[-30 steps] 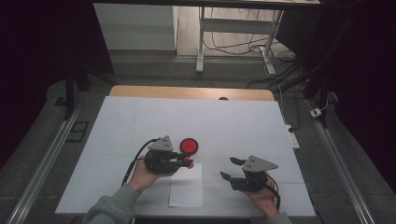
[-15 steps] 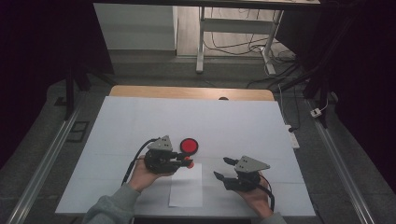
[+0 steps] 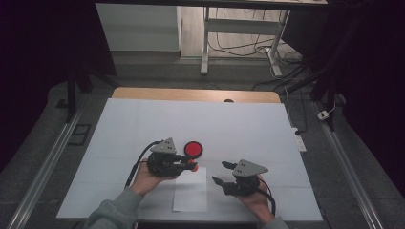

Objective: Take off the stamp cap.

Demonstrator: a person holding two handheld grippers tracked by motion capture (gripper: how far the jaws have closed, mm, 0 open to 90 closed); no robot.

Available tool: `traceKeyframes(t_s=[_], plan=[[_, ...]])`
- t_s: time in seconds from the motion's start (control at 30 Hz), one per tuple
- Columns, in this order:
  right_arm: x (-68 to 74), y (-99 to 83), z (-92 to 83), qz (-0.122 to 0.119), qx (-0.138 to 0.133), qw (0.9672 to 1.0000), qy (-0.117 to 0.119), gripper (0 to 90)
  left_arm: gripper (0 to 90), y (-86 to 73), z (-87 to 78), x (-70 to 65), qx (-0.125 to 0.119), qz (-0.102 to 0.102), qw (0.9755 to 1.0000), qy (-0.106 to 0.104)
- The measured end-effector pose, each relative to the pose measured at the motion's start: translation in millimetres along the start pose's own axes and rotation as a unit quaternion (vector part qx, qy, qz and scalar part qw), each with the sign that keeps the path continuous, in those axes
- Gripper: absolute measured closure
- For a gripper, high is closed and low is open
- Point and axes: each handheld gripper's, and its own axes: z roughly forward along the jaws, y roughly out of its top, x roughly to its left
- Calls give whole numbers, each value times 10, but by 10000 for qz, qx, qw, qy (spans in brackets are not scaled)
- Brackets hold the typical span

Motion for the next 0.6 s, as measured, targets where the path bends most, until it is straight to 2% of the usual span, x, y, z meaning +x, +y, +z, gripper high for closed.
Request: traceKeyframes(t_s=[0.6], plan=[[112,94,153,-116,-19,9997,217,347,719,-1,49,-8,39,-5,10000,-39]])
